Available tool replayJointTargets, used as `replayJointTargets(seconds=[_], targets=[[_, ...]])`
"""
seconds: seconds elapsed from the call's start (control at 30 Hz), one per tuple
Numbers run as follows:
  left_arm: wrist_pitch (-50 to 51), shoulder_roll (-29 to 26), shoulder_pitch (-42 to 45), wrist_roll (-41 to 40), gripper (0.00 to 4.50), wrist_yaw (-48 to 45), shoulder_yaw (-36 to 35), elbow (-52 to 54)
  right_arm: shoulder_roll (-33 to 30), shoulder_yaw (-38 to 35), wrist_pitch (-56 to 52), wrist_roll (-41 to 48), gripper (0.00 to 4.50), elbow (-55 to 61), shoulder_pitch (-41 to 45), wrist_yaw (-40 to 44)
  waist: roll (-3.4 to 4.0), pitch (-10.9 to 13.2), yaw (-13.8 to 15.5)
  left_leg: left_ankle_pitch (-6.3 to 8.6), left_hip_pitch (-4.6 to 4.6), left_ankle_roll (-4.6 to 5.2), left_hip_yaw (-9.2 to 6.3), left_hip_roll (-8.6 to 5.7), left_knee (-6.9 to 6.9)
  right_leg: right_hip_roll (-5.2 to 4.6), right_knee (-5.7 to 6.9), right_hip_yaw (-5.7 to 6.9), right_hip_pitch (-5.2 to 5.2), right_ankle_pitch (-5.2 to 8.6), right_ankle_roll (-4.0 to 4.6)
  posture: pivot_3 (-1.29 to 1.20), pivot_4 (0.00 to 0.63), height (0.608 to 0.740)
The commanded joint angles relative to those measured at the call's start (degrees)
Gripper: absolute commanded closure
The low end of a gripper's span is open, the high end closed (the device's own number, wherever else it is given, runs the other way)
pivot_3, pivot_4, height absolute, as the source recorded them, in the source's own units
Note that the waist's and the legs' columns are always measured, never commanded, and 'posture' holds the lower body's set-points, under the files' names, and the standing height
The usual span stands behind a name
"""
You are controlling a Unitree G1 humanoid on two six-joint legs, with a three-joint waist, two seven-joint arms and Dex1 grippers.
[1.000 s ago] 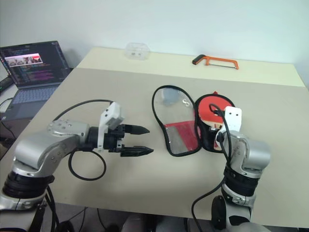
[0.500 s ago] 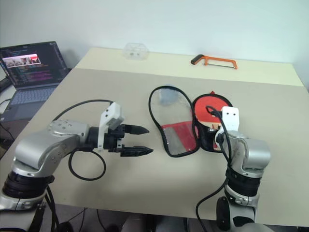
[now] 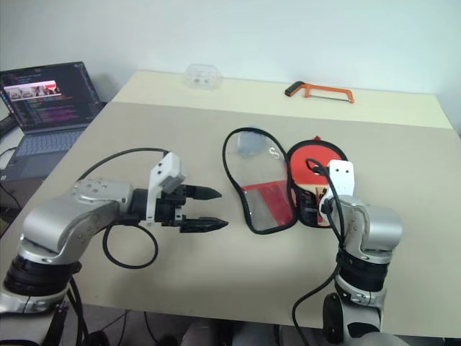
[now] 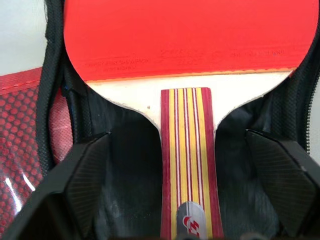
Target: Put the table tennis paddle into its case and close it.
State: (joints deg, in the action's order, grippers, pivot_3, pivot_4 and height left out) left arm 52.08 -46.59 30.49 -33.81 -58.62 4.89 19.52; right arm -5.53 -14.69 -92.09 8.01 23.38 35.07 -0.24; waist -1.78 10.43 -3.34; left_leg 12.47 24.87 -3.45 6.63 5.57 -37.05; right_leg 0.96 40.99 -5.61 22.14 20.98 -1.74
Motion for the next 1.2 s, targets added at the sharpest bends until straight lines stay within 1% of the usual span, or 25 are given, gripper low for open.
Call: replayJointTargets(seconds=[0.03,0.17,0.23,0.3,0.33,0.37,0.43,0.5,0.57,0.63,0.7,0.73,0.77,0.87,0.93,1.0,1.03,1.07,1.2], targets=[[-2.2,-0.78,0.59,1.21,0.12,0.24,-1.19,-1.38,-10.51,2.07,-0.41,6.86,0.01,2.17,1.66,7.11,0.0,0.0,0.05,0.0,0.0,0.01,0.01,-0.02,0.0,0.0,0.0,0.0,0.0,0.0,0.0,0.0,0.15,0.74],[-4.36,0.29,1.96,2.76,0.12,1.9,-2.17,-5.06,-30.27,4.16,-0.41,18.87,0.01,3.84,0.29,17.74,-0.01,-0.01,0.53,-0.01,0.0,0.05,-0.03,-0.08,-0.01,0.01,-0.1,0.05,-0.09,0.0,-0.01,0.0,0.15,0.74],[-5.15,0.79,2.7,3.54,0.12,2.28,-2.08,-6.83,-38.51,3.52,-0.41,23.58,0.01,4.06,1.04,23.08,-0.01,0.0,0.56,-0.01,0.0,0.06,-0.05,-0.04,0.01,0.02,-0.12,0.03,-0.11,0.0,-0.01,0.0,0.15,0.74],[-5.89,1.26,3.29,4.05,0.12,2.21,-1.73,-8.07,-44.33,1.49,0.46,27.08,0.01,4.24,1.38,28.94,-0.02,-0.01,0.49,-0.01,-0.01,0.07,-0.06,-0.03,0.01,0.04,-0.13,0.02,-0.14,0.0,-0.01,0.0,0.15,0.74],[-6.16,1.66,3.59,4.23,0.12,2.28,-1.61,-8.56,-46.72,0.28,2.67,28.43,0.01,4.57,0.46,32.09,-0.02,-0.01,0.39,-0.01,-0.01,0.07,-0.05,-0.02,0.01,0.05,-0.13,0.01,-0.14,0.0,-0.01,0.0,0.15,0.74],[-6.51,2.23,4.01,4.59,0.12,2.49,-1.37,-9.26,-49.12,-0.73,7.34,28.86,0.01,5.22,-1.79,35.59,-0.02,-0.01,0.36,-0.01,-0.02,0.07,-0.05,-0.01,0.02,0.05,-0.13,0.0,-0.15,0.0,-0.01,0.0,0.15,0.74],[-7.88,3.32,4.94,6.24,0.12,2.82,-0.06,-11.08,-52.78,-3.54,20.82,27.37,0.01,6.08,-9.26,43.86,-0.06,-0.03,0.56,-0.01,-0.01,0.07,-0.08,-0.04,0.01,0.08,-0.16,0.02,-0.16,0.01,-0.01,0.0,0.15,0.74],[-9.86,3.77,5.76,8.61,0.12,2.39,2.0,-13.04,-53.89,-6.78,35.75,24.1,0.01,4.84,-17.65,51.85,-0.09,-0.05,0.98,-0.01,-0.02,0.07,-0.22,-0.04,-0.01,0.08,-0.31,0.05,-0.34,0.01,-0.02,0.0,0.15,0.74],[-11.99,3.41,6.16,10.69,0.12,1.15,3.78,-14.46,-51.56,-10.18,47.74,22.56,0.01,0.84,-21.62,55.82,-0.09,-0.05,1.04,0.0,-0.05,0.07,-0.27,-0.08,-0.06,0.09,-0.42,0.11,-0.48,0.01,-0.02,0.0,0.15,0.74],[-14.65,3.35,6.72,13.66,0.12,1.38,5.1,-16.48,-49.77,-12.07,56.31,20.78,0.01,-3.59,-23.02,56.61,-0.09,-0.04,0.96,0.01,-0.08,0.09,-0.24,-0.1,-0.18,0.09,-0.35,0.14,-0.52,0.0,-0.03,0.0,0.15,0.74],[-17.69,3.75,7.57,17.08,0.5,2.22,6.5,-19.13,-47.57,-14.76,63.33,20.68,0.0,-6.23,-24.14,57.68,-0.09,-0.04,0.97,0.02,-0.12,0.11,-0.27,-0.11,-0.36,0.08,-0.16,0.14,-0.58,0.0,-0.03,0.0,0.15,0.74],[-19.28,3.97,7.82,18.42,0.68,2.29,7.12,-20.16,-47.18,-15.55,64.67,21.32,0.0,-6.68,-24.79,58.72,-0.09,-0.04,1.07,0.02,-0.13,0.11,-0.35,-0.08,-0.47,0.09,-0.14,0.14,-0.64,0.0,-0.03,0.0,0.15,0.74],[-20.85,4.64,8.19,19.69,1.0,2.56,7.74,-21.32,-47.45,-15.95,64.7,22.5,0.0,-6.73,-25.81,60.48,-0.08,-0.04,1.17,0.02,-0.13,0.11,-0.39,-0.05,-0.58,0.11,-0.12,0.22,-0.74,0.0,-0.03,0.0,0.15,0.74],[-24.24,8.03,9.8,22.55,2.13,3.98,8.86,-25.2,-48.56,-16.24,62.57,26.74,0.0,-6.0,-28.36,64.88,-0.08,-0.05,1.51,0.06,-0.15,0.19,-0.4,-0.03,-0.78,0.11,-0.07,0.3,-0.9,0.0,-0.03,0.0,0.15,0.74],[-26.47,10.7,11.31,24.98,2.87,5.27,10.15,-28.13,-49.47,-16.07,58.76,30.79,0.0,-5.97,-28.89,67.04,-0.08,-0.05,1.63,0.1,-0.16,0.26,-0.41,-0.06,-0.9,0.07,-0.02,0.3,-0.97,0.0,-0.03,0.0,0.15,0.74],[-28.34,12.17,12.14,26.96,3.66,5.85,10.92,-29.91,-50.21,-15.81,56.87,32.67,0.0,-5.77,-29.31,67.84,-0.08,-0.05,1.62,0.11,-0.17,0.27,-0.43,-0.07,-0.95,0.06,-0.02,0.31,-1.02,-0.02,-0.06,0.0,0.15,0.74],[-28.95,13.32,12.59,27.92,4.13,6.37,11.51,-30.3,-50.57,-15.57,56.22,33.34,0.0,-5.44,-29.98,68.51,-0.08,-0.05,1.57,0.11,-0.18,0.27,-0.43,-0.07,-0.95,0.07,-0.01,0.29,-1.02,-0.03,-0.06,0.0,0.15,0.74],[-28.8,14.74,13.01,28.26,4.45,6.92,11.8,-30.29,-50.93,-15.29,55.61,33.95,0.0,-4.99,-30.75,69.19,-0.08,-0.05,1.55,0.11,-0.18,0.27,-0.43,-0.06,-0.95,0.07,-0.01,0.29,-1.02,-0.03,-0.06,0.0,0.15,0.74],[-28.62,18.0,13.57,29.71,4.48,8.13,11.9,-30.1,-51.27,-14.95,54.7,35.17,0.0,-3.07,-32.65,69.62,-0.07,-0.05,1.61,0.11,-0.17,0.27,-0.45,-0.06,-0.9,0.09,-0.06,0.28,-1.03,-0.02,-0.06,0.0,0.15,0.74]])
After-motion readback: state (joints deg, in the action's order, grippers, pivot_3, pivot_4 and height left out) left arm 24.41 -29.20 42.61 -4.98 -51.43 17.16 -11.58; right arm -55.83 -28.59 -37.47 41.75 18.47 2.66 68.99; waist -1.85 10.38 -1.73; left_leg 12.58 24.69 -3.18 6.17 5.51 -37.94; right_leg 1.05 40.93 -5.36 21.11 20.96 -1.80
